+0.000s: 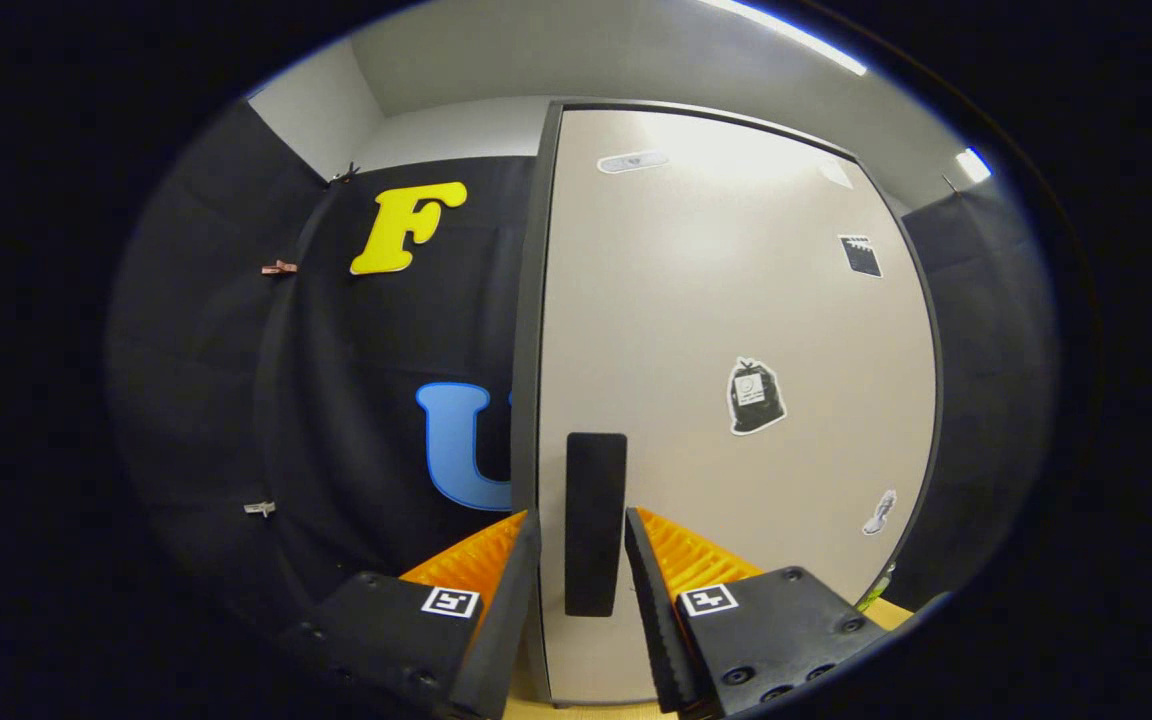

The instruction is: Open the shoe cabinet door, grab the shoes and put them into the shoe cabinet, then close the shoe cabinet door.

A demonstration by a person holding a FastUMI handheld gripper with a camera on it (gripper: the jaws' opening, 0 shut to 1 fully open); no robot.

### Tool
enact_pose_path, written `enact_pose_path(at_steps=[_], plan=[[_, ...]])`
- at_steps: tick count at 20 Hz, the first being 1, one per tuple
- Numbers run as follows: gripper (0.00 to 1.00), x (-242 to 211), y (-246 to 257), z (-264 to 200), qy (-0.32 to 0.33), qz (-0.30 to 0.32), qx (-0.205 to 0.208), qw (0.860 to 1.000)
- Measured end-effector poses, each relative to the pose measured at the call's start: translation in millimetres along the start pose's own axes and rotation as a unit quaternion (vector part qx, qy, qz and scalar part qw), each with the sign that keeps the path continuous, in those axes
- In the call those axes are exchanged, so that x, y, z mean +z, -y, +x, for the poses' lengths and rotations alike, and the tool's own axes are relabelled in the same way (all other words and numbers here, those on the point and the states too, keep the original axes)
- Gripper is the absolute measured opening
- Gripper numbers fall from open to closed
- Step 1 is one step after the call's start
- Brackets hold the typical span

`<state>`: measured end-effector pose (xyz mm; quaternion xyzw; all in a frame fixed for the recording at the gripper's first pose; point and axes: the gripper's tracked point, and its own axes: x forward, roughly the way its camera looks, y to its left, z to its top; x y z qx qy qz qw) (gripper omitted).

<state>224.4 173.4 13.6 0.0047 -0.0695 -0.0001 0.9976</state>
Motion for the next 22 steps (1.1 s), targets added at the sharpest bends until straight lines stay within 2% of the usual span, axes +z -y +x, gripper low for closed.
enact_pose_path(at_steps=[1,5,8,9,11,12,14,17,22], plan=[[0.55,3,5,0,0.006,-0.003,-0.008,1.000],[0.55,-16,-12,13,-0.030,0.006,0.029,0.999],[0.59,-34,-14,25,-0.058,0.006,0.027,0.998],[0.59,-41,-7,31,-0.068,-0.006,0.012,0.998],[0.38,-41,-7,31,-0.072,0.011,0.014,0.997],[0.37,-39,-6,30,-0.073,0.015,0.015,0.997],[0.25,-40,-7,29,-0.083,0.024,0.027,0.996],[0.25,-38,-7,20,-0.086,0.022,0.042,0.995],[0.25,-25,-3,-23,-0.083,0.032,0.069,0.994]])
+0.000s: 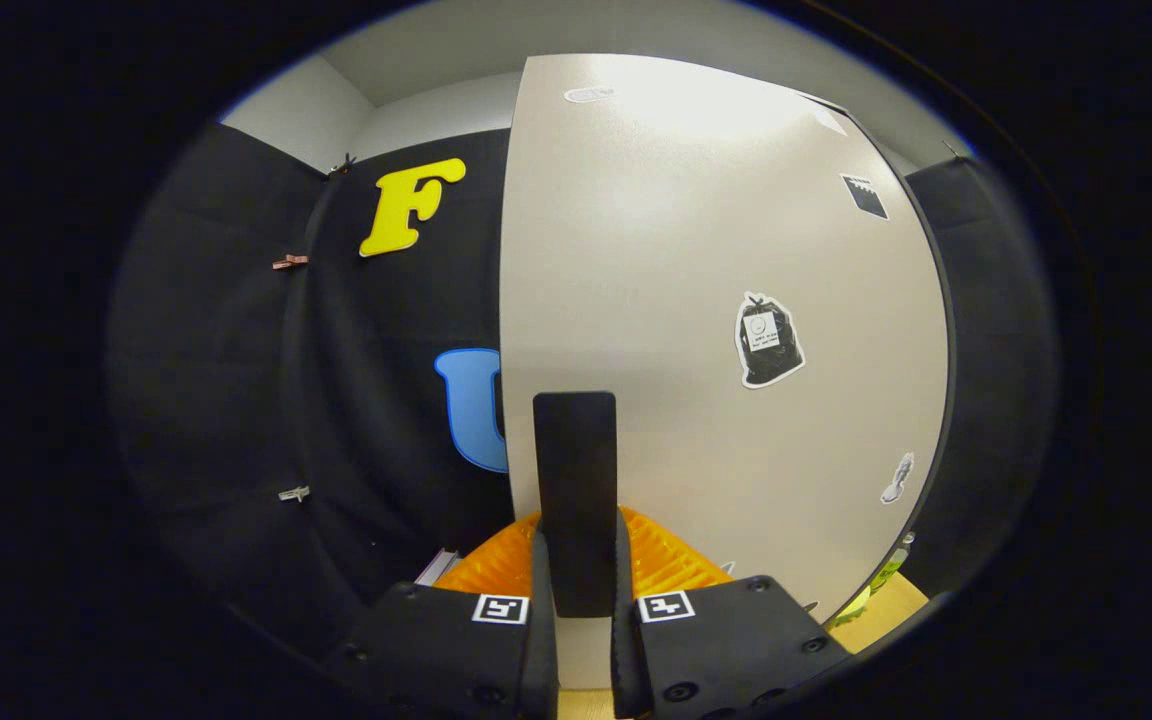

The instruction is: Open the shoe cabinet door, grab the shoes and put them into the shoe cabinet, then close the shoe cabinet door.

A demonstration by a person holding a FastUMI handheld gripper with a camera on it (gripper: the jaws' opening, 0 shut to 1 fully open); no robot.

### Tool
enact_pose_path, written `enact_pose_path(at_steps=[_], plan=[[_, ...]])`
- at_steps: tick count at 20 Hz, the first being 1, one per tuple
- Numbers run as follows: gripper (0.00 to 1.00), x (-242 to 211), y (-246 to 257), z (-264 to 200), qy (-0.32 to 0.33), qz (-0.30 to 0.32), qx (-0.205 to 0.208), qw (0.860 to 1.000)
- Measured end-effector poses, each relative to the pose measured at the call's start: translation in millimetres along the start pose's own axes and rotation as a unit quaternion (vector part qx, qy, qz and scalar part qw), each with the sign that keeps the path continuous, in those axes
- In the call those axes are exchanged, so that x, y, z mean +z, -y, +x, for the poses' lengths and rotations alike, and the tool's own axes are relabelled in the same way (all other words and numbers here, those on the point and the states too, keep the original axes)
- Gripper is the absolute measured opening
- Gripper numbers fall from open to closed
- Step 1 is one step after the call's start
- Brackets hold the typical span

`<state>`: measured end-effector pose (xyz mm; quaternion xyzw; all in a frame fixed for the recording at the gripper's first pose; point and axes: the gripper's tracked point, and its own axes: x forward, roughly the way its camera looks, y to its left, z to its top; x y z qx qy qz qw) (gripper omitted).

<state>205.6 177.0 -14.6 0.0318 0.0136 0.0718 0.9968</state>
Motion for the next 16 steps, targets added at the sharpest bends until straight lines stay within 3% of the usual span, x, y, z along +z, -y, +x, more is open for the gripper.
enact_pose_path(at_steps=[5,16], plan=[[0.25,2,11,-52,-0.007,0.011,0.033,0.999],[0.24,2,65,-135,-0.002,0.007,0.061,0.998]])
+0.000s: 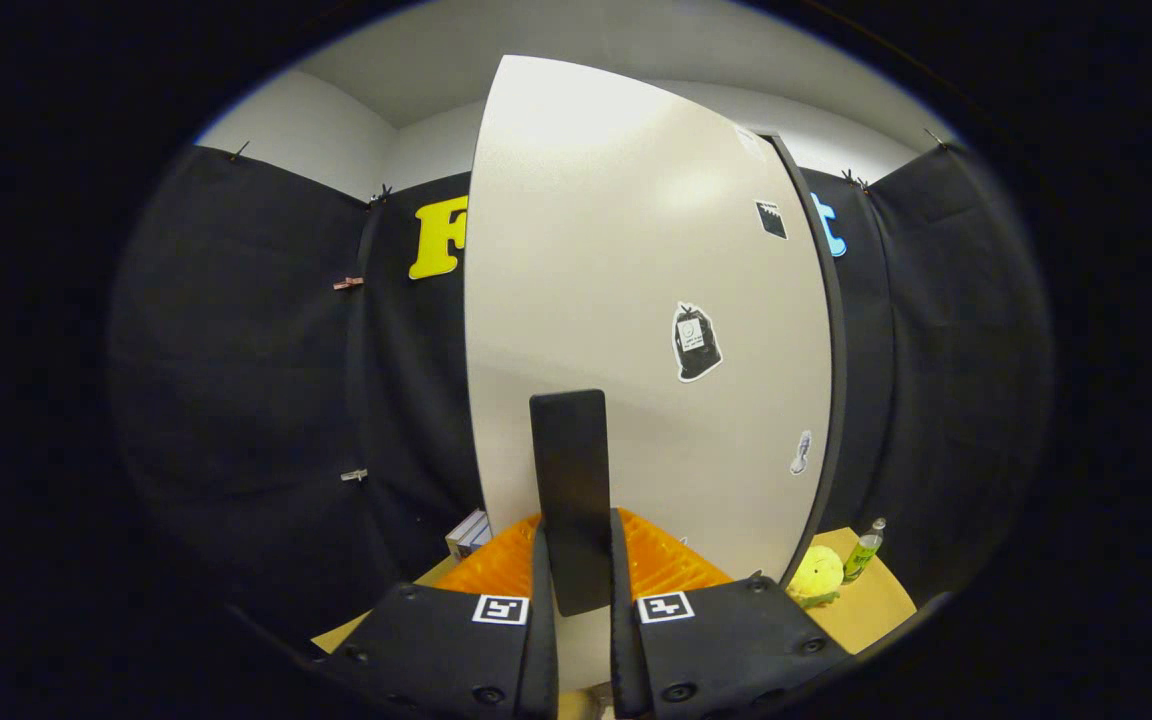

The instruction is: Open the shoe cabinet door, grab the shoes and put them into the shoe cabinet, then close the shoe cabinet door.

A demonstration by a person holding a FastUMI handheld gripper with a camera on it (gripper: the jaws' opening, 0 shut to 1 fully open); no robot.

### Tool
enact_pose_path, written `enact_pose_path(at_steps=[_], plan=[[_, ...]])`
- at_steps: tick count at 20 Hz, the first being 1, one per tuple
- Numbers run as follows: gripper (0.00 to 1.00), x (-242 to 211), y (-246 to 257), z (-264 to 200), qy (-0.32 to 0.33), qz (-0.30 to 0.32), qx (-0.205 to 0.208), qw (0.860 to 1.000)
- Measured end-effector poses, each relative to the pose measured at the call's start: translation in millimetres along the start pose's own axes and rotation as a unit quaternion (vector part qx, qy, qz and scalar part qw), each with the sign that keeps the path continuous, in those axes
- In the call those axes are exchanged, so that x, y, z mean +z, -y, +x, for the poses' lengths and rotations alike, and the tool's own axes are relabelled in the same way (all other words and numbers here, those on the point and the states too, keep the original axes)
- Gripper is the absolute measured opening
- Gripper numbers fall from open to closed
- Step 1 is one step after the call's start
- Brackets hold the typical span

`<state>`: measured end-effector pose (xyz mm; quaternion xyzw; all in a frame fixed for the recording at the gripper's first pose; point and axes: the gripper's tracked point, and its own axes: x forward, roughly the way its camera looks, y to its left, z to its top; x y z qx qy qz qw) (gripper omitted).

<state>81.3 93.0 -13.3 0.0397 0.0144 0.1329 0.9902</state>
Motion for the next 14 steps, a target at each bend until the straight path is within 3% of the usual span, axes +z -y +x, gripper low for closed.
enact_pose_path(at_steps=[5,9,14], plan=[[0.24,6,38,-42,0.010,-0.004,-0.026,1.000],[0.23,10,78,-66,0.022,-0.026,-0.086,0.996],[0.14,40,129,-83,0.059,-0.058,-0.161,0.983]])
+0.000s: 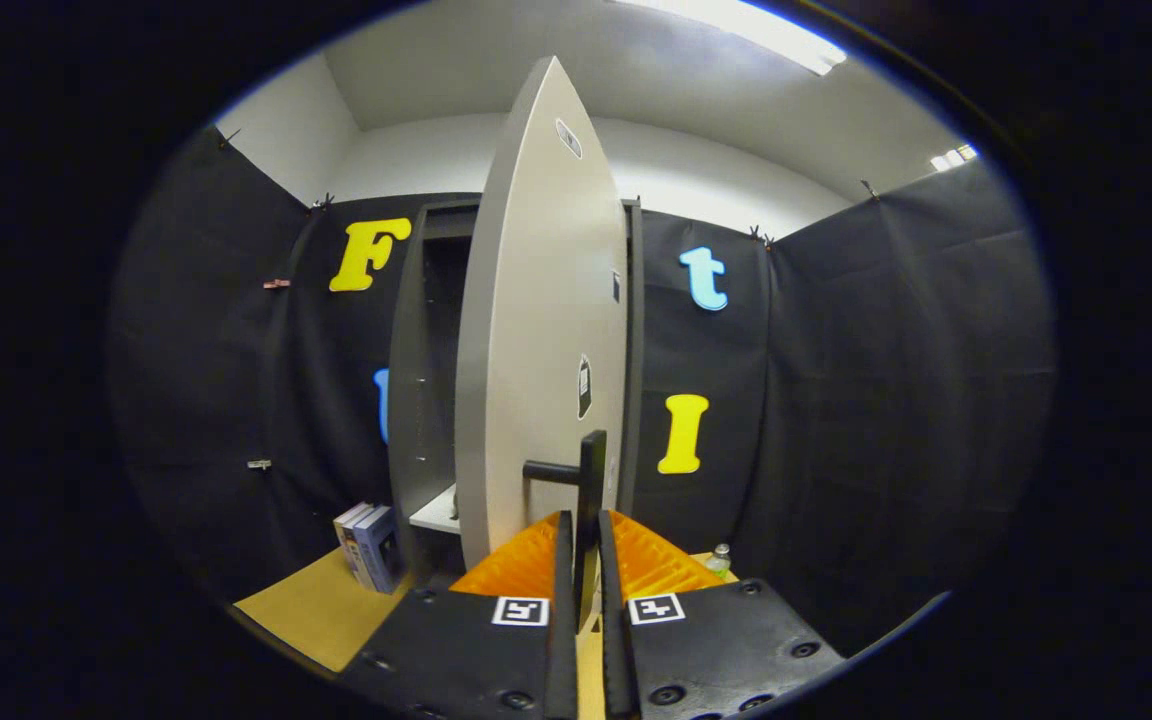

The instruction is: Open the shoe cabinet door, grab the shoes and put them into the shoe cabinet, then close the shoe cabinet door.

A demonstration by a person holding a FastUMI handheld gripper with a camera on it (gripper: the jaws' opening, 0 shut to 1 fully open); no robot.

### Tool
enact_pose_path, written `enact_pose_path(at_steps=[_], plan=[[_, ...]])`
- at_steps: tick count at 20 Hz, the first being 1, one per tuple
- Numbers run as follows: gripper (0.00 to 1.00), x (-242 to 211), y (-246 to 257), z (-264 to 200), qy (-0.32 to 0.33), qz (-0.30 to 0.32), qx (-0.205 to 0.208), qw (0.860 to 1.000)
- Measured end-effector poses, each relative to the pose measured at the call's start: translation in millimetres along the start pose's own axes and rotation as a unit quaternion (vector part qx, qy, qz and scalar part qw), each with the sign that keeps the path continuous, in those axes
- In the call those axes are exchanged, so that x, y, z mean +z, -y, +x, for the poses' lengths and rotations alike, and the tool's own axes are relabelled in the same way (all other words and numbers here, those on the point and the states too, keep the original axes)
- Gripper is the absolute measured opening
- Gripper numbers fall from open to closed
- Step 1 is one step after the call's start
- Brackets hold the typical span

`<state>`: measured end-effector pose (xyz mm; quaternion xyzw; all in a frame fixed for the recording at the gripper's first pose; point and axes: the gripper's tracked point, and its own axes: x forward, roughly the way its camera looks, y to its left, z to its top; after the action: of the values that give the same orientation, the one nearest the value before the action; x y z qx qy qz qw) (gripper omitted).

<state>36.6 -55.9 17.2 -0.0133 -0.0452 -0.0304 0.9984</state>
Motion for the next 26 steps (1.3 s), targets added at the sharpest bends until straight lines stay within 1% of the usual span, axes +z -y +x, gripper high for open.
enact_pose_path(at_steps=[1,2,3,6,8,10,16,19,20,21,22,23,24,26], plan=[[0.14,-2,11,-4,-0.006,0.003,-0.006,1.000],[0.15,2,23,-6,-0.006,0.013,-0.008,1.000],[0.12,2,32,-8,-0.011,0.025,-0.007,1.000],[0.12,-4,57,-10,-0.020,0.041,-0.014,0.999],[0.12,-5,68,-7,-0.019,0.043,-0.020,0.999],[0.12,-4,73,-6,-0.020,0.052,-0.018,0.998],[0.12,-5,77,-8,-0.020,0.049,-0.020,0.998],[0.12,-4,91,-18,-0.018,0.028,-0.052,0.998],[0.12,-3,95,-22,-0.019,0.021,-0.056,0.998],[0.15,-2,94,-32,-0.019,0.018,-0.059,0.998],[0.16,4,91,-39,-0.020,0.018,-0.056,0.998],[0.27,6,88,-45,-0.023,0.020,-0.053,0.998],[0.32,4,81,-52,-0.030,0.020,-0.045,0.998],[0.51,0,59,-65,-0.049,0.022,-0.017,0.998]])
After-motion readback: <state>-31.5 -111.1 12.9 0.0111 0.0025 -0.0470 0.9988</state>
